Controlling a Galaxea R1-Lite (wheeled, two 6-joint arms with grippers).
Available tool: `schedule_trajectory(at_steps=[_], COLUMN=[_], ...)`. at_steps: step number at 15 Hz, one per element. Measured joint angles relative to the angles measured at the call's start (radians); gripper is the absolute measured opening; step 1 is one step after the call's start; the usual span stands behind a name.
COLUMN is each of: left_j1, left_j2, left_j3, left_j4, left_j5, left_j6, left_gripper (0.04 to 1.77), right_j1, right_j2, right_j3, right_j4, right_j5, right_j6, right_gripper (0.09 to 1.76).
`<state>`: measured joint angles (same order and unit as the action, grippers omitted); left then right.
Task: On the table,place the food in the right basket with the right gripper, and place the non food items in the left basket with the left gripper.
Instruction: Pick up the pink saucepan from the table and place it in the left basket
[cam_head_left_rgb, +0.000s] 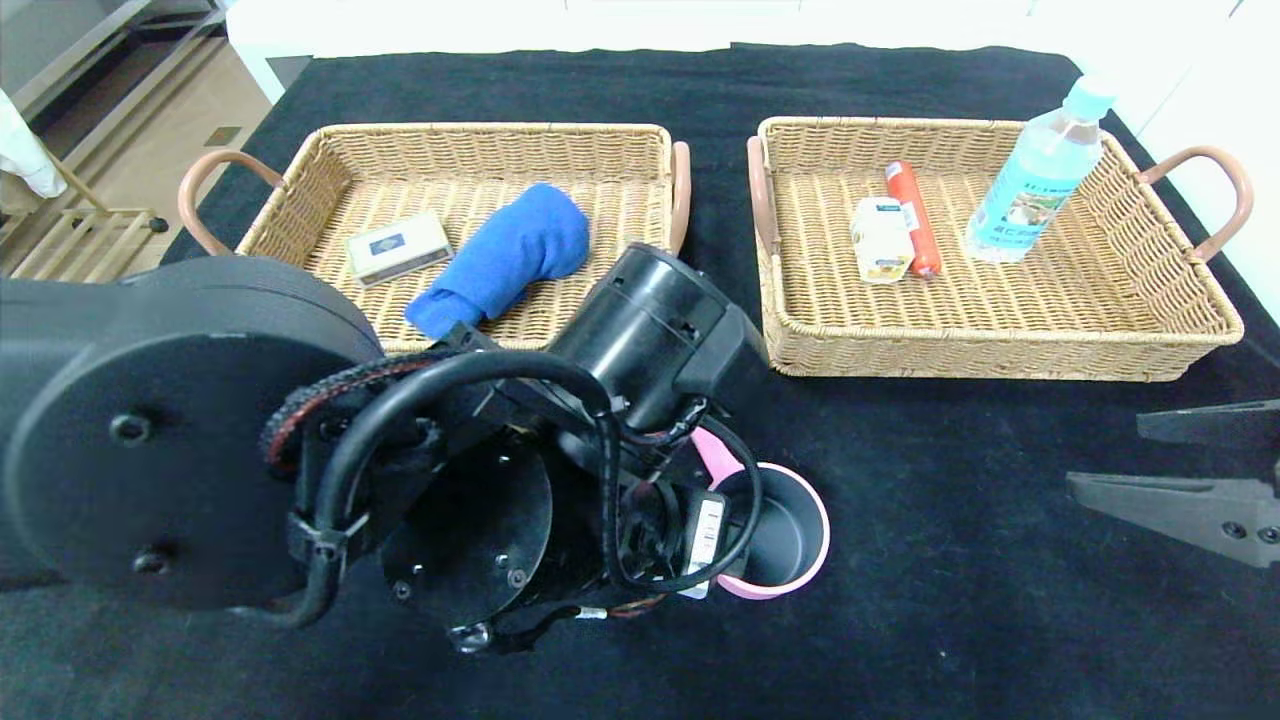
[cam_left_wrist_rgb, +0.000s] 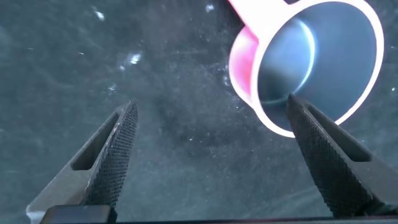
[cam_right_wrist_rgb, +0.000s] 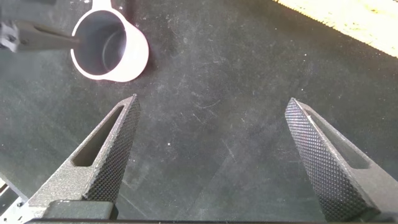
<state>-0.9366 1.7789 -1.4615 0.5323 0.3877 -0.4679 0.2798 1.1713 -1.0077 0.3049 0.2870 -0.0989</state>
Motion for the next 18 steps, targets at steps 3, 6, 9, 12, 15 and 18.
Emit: schedule_trajectory(at_steps=[3,6,9,12,15,18], left_j1=[-0.002,-0.002,-0.002,-0.002,-0.002,-0.002], left_j2=[0.031,0.058,0.078,0.089,0.095,0.103], left_j3=[-0.005,-0.011,-0.016,-0.022,-0.023,-0.023], left_j4=[0.0,-0.002,-0.002,-0.002,0.0,-0.001], left_j5=[0.002,0.028,0.039,0.045,0.05,0.05], left_j6=[-0.018,-0.019,-0.019,-0.02,-0.02,-0.019], left_gripper=[1.72,1.72,1.72,1.72,1.66,1.16], right_j1=[-0.001,-0.001,-0.001,-0.001,-0.001,-0.001], right_j2=[-0.001,-0.002,-0.003,-0.004,-0.005,-0.005], right_j3=[0.0,0.0,0.0,0.0,0.0,0.0], right_j4=[0.0,0.0,0.0,0.0,0.0,0.0], right_j5=[0.0,0.0,0.001,0.001,0.001,0.001], right_j6=[0.0,0.0,0.0,0.0,0.0,0.0], right_gripper=[1.71,1.71,1.71,1.71,1.71,1.71])
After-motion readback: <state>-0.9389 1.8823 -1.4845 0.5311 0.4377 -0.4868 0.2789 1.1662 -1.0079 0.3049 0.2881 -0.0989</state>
